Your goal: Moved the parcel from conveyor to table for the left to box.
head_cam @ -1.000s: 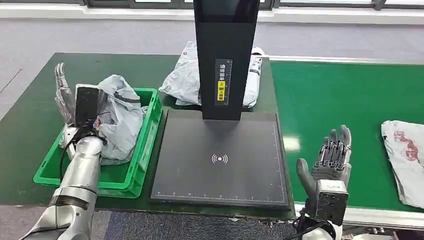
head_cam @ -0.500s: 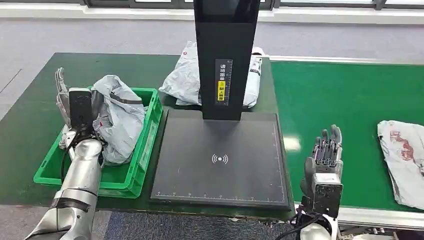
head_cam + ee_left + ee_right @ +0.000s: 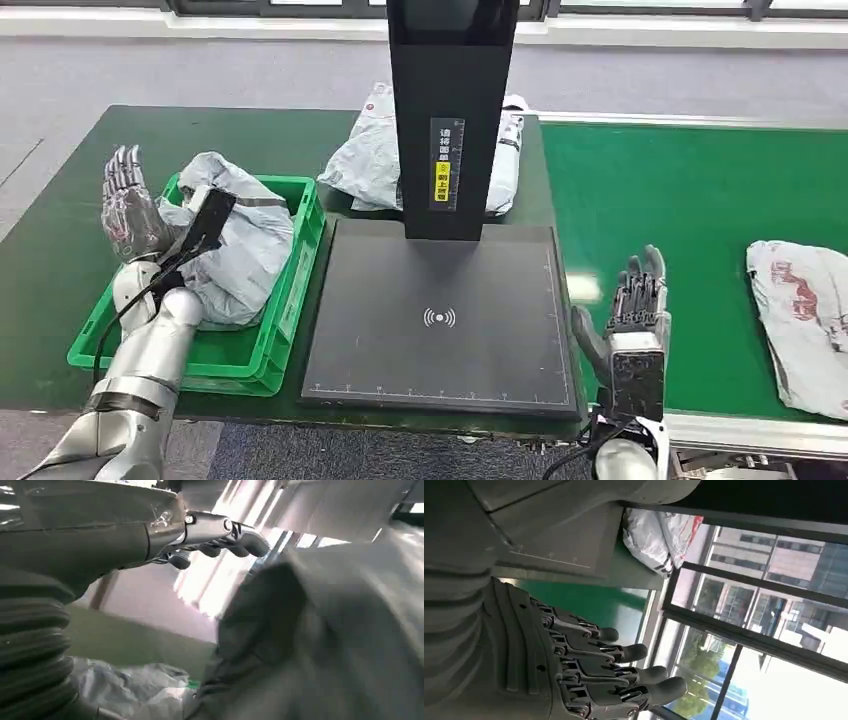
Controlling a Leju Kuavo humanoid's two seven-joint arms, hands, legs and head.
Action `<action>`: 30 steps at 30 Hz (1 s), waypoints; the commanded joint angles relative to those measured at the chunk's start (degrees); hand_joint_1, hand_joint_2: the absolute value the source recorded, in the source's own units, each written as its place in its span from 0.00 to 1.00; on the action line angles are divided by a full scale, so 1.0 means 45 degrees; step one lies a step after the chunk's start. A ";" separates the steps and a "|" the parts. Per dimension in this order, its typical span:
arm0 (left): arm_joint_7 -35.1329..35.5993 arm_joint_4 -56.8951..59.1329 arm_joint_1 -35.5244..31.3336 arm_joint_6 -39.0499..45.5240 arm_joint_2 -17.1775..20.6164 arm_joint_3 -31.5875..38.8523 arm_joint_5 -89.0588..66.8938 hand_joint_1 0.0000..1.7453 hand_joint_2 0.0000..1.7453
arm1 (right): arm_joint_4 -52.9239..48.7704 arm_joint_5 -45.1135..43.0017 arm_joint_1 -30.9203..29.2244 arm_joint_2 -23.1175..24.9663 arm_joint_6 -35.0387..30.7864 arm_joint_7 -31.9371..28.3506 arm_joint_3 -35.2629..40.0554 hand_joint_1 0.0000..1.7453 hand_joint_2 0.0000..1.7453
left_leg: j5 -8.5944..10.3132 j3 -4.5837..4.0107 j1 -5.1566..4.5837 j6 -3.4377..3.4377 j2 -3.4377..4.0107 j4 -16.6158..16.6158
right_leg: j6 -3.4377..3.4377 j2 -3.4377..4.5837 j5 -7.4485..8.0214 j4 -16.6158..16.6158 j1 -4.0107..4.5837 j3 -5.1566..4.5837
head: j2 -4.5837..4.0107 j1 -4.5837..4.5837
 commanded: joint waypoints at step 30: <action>-0.5505 -0.2700 -0.0107 -0.4464 0.1169 0.1713 0.9454 0.00 1.00 | 0.1321 0.0753 -0.0880 -0.0195 0.0183 -0.0299 -0.0982 0.00 1.00 | 0.0001 0.0038 0.0006 0.0036 -0.0009 -0.0023 | -0.0032 -0.0026 -0.0005 -0.0024 0.0016 0.0045 | -0.0005 0.0000</action>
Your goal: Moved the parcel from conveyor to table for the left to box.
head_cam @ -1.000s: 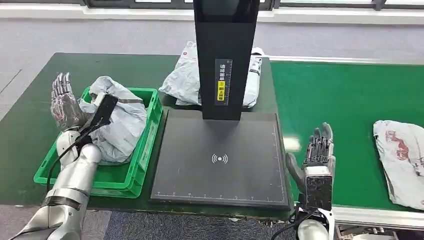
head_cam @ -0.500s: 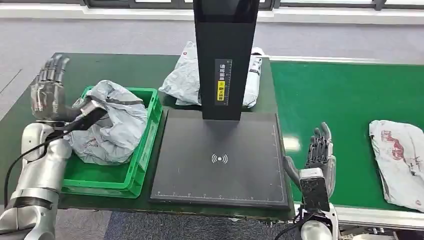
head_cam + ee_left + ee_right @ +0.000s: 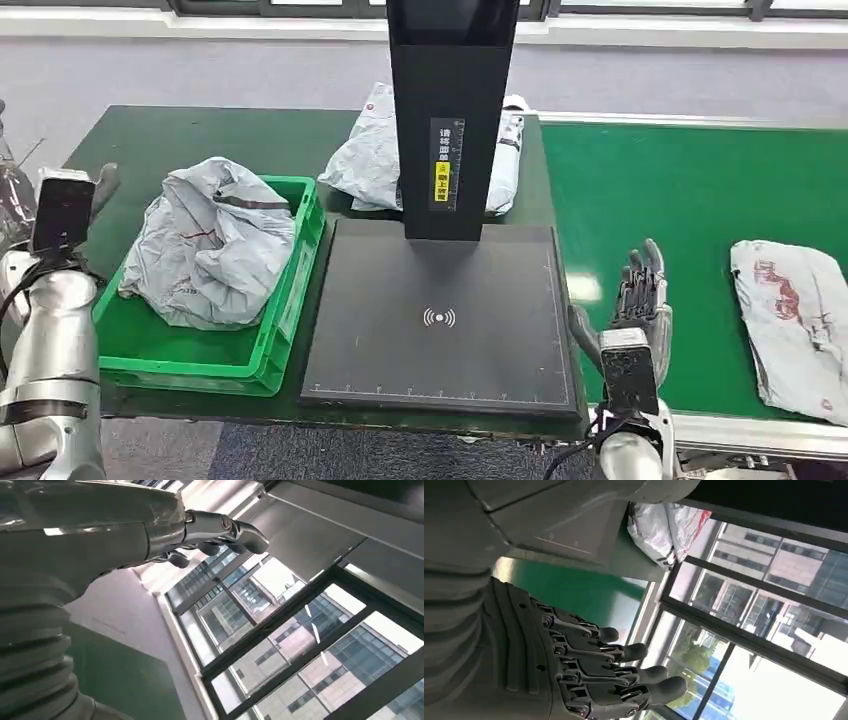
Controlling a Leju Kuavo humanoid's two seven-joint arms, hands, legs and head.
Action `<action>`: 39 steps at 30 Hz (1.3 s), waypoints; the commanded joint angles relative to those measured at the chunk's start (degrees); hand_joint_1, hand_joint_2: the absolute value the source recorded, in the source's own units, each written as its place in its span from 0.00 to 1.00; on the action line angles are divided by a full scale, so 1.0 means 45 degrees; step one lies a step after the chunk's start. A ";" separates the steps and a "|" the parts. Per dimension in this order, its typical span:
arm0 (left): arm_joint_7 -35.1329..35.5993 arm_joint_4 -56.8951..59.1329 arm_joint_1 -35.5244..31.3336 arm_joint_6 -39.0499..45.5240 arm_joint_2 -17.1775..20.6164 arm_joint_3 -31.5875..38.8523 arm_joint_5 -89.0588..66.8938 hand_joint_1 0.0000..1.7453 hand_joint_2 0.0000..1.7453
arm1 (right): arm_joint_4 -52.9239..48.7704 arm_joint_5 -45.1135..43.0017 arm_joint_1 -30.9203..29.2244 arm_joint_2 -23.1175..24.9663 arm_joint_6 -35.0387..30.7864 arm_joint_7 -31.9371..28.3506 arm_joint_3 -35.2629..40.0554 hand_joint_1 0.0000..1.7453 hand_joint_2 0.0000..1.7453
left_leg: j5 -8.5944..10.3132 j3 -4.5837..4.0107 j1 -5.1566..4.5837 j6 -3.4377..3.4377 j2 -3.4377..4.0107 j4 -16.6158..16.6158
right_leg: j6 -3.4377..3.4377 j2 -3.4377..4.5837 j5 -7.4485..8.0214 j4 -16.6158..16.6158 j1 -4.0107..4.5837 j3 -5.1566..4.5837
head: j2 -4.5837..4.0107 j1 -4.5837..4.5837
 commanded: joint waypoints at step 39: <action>-0.0777 0.5812 -0.0694 -0.1897 -0.6071 -0.8571 0.4502 0.00 1.00 | 0.6773 0.1640 -0.2753 -0.0787 -0.2576 0.0506 -0.1895 0.00 1.00 | -0.0009 0.0038 -0.0018 0.0061 -0.0039 0.0002 | -0.0015 -0.0051 0.0013 -0.0048 -0.0004 0.0073 | -0.0004 0.0000</action>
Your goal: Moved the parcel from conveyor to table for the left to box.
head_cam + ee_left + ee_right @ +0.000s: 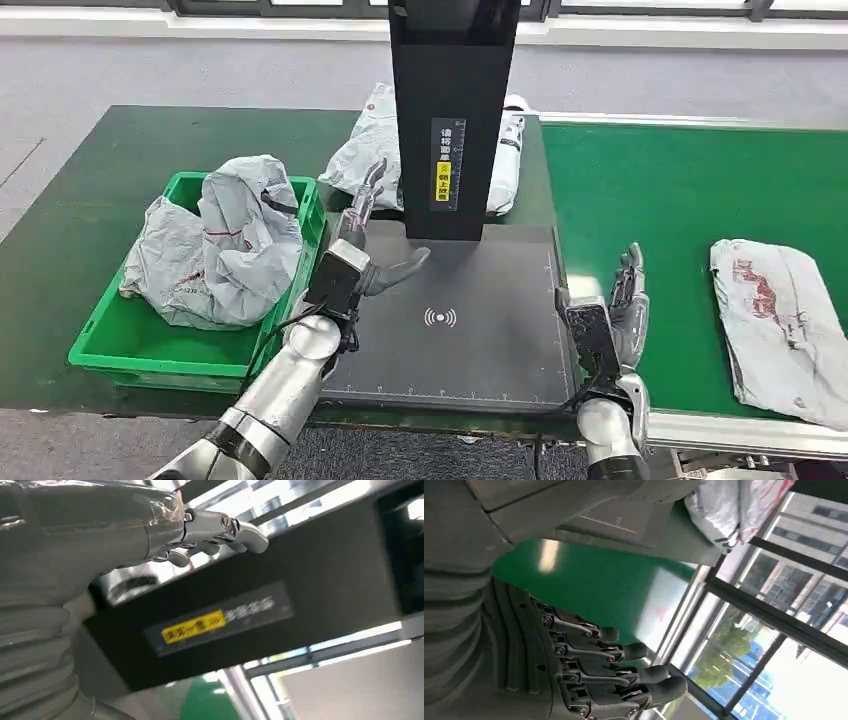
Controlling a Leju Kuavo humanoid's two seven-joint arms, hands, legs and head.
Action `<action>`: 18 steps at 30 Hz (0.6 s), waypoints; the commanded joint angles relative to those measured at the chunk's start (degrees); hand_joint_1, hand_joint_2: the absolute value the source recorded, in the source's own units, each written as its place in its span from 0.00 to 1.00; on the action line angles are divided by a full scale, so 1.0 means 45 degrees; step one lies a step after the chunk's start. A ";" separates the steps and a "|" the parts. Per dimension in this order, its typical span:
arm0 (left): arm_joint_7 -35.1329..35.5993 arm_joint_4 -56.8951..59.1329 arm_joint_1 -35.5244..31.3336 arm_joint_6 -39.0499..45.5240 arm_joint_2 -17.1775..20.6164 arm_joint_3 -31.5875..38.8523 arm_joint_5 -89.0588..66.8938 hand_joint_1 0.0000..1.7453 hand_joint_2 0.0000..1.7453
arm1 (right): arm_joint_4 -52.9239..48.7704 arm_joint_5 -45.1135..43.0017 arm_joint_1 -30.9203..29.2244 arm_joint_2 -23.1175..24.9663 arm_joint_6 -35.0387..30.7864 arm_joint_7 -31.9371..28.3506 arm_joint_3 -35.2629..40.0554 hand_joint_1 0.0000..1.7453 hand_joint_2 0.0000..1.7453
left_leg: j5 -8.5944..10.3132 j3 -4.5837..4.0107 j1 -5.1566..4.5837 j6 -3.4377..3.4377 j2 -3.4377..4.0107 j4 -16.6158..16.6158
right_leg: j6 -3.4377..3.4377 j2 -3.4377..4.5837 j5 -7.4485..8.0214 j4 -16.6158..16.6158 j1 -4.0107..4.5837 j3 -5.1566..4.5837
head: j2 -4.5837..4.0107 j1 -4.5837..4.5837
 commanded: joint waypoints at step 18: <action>0.1253 0.5690 -0.1571 -0.0003 -0.0273 0.1135 0.0484 0.00 1.00 | 0.5156 0.4415 -0.1237 -0.1376 -0.3202 0.2420 -0.3000 0.00 1.00 | -0.0005 0.0046 -0.0003 0.0039 0.0021 -0.0022 | -0.0040 -0.0003 0.0003 -0.0032 0.0012 0.0056 | 0.0000 0.0000</action>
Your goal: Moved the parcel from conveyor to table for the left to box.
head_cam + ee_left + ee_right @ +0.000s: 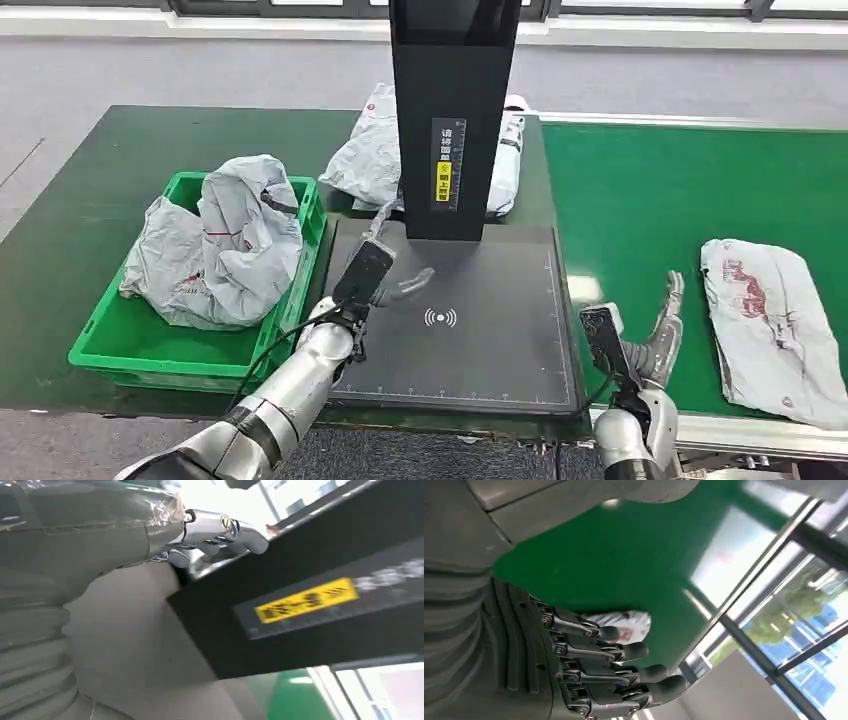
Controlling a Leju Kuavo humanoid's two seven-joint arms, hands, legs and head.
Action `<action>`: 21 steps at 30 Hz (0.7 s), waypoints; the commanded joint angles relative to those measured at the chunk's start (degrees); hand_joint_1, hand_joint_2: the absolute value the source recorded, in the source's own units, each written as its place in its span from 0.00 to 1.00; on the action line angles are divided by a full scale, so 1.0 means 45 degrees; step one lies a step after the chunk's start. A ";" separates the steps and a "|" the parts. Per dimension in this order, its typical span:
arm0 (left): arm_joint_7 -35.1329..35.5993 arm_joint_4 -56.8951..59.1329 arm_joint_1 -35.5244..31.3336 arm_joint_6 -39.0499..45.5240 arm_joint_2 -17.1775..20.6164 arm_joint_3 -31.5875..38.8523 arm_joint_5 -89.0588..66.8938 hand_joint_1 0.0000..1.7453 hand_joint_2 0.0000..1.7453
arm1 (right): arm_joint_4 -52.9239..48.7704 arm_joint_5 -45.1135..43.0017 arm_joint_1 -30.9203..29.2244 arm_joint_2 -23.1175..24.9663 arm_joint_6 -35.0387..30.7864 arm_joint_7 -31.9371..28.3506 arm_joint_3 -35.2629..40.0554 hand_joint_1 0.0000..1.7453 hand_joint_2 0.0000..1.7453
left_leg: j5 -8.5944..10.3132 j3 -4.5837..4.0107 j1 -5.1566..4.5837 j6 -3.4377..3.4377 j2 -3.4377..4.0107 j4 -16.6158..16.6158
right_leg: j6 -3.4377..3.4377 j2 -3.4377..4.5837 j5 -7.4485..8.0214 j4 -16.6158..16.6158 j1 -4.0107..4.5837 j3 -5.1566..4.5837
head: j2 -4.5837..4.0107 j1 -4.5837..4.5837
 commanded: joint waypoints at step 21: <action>-0.1161 0.0983 -0.0422 -0.1214 -0.0129 0.1113 0.0086 0.00 1.00 | 0.9475 0.8896 -0.3000 -0.3591 0.0410 0.8101 -0.4273 0.00 1.00 | -0.0013 0.0019 -0.0023 0.0044 -0.0002 -0.0005 | -0.0019 -0.0024 -0.0009 -0.0012 -0.0011 0.0029 | -0.0005 0.0000</action>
